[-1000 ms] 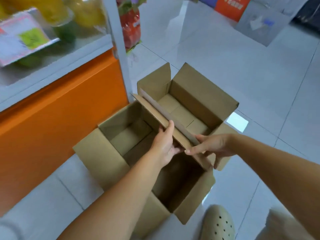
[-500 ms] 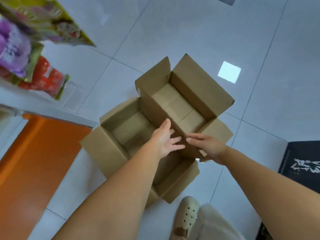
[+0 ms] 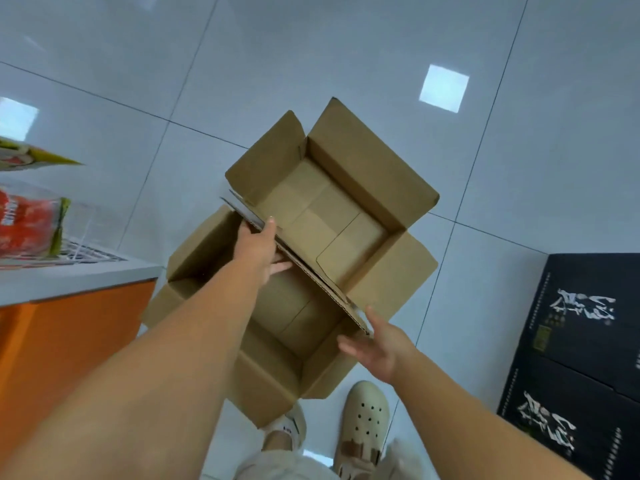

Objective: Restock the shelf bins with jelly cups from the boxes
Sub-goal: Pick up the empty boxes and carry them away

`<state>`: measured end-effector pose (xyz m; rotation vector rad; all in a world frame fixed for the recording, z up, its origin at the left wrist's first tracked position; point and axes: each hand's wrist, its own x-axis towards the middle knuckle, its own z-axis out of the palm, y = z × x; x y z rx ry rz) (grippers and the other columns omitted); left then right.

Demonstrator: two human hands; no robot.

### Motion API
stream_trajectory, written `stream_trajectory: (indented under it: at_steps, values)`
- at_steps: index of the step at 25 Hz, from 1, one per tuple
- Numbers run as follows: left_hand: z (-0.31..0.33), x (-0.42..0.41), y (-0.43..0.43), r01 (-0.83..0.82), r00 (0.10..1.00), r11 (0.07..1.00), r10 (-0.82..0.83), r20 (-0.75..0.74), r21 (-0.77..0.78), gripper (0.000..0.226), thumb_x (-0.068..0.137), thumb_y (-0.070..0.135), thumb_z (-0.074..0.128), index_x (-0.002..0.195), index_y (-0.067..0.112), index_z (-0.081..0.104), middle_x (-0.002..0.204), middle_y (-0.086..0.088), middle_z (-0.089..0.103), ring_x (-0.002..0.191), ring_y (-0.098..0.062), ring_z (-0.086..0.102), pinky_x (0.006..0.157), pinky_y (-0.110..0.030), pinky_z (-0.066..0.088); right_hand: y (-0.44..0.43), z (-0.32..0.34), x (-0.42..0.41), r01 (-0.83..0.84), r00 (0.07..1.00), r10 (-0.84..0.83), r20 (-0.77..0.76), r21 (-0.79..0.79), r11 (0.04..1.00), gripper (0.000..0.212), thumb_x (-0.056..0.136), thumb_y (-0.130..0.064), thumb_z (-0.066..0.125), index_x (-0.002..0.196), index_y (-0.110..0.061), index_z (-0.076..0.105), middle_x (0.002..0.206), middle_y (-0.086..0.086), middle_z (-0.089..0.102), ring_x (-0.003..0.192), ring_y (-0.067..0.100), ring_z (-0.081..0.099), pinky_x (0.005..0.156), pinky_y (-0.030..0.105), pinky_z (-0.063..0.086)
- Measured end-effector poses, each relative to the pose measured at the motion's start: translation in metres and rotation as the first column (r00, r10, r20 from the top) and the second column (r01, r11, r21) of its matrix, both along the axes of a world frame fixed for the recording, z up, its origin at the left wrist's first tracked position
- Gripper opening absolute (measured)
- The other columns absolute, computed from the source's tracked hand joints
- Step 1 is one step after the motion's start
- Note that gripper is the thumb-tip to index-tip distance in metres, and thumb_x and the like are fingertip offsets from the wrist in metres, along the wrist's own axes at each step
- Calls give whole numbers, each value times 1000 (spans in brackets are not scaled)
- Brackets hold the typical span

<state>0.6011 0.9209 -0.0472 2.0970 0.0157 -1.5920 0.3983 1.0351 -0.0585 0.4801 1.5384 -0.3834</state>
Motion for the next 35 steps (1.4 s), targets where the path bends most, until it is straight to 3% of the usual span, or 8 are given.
stream_trajectory:
  at_steps: [3,6,9,15,19,25,32,35]
  values:
    - [-15,15,-11,8,996,1000,-9,-85,-19,74,101,27,55,159,33,9,160,-11,31,132,-41,49,94,-52,55,-7,-1,19,248,963,-256,-86,-92,964,51,94,-2,57,142,-2,40,132,13,49,95,28,62,85,39,55]
    - [-22,8,-19,43,985,998,-49,-163,-39,65,101,27,55,156,30,21,149,-10,46,122,-35,58,92,-52,56,-23,4,19,240,950,-266,-165,-161,957,50,93,8,52,141,6,37,131,11,51,112,25,55,102,42,45]
    - [-18,-6,-44,37,972,997,-53,-228,-75,55,102,24,54,152,24,30,129,-8,61,108,-30,66,89,-51,57,-44,4,3,222,930,-269,-251,-202,954,50,94,7,51,142,-2,39,143,12,43,109,23,54,97,37,47]
    - [-10,-36,-95,-15,967,1000,14,-254,-3,56,103,20,51,153,25,27,147,-16,49,117,-38,62,86,-53,58,-114,11,-34,136,947,-202,-250,-257,957,41,97,-15,56,137,-17,49,126,-2,42,112,22,47,85,38,53]
    - [-6,-76,-137,-74,963,997,70,-261,-5,52,104,18,48,152,22,28,142,-19,52,116,-39,63,93,-57,54,-165,6,-73,109,956,-169,-240,-245,963,32,98,-25,54,130,-24,54,132,-1,47,117,32,52,80,39,54]
    - [-3,-154,-226,-82,947,996,67,-315,-34,46,104,17,49,147,21,34,139,-17,55,112,-37,65,82,-53,59,-256,3,-154,72,951,-161,-265,-316,946,33,99,-18,50,132,-21,53,101,-4,56,106,28,58,83,40,52]
    - [-6,-225,-347,39,906,998,-52,-420,-40,59,103,17,50,154,23,22,151,-20,41,115,-40,63,75,-51,61,-369,-5,-231,72,912,-215,-348,-380,922,34,98,-17,52,133,-17,53,98,-2,55,94,22,58,91,40,51]
    - [5,-253,-395,78,896,996,-94,-434,-53,63,103,16,50,156,25,17,154,-21,38,116,-40,63,76,-50,61,-408,-3,-256,97,911,-241,-334,-394,914,36,97,-20,55,133,-15,54,109,1,57,101,25,58,91,42,51]
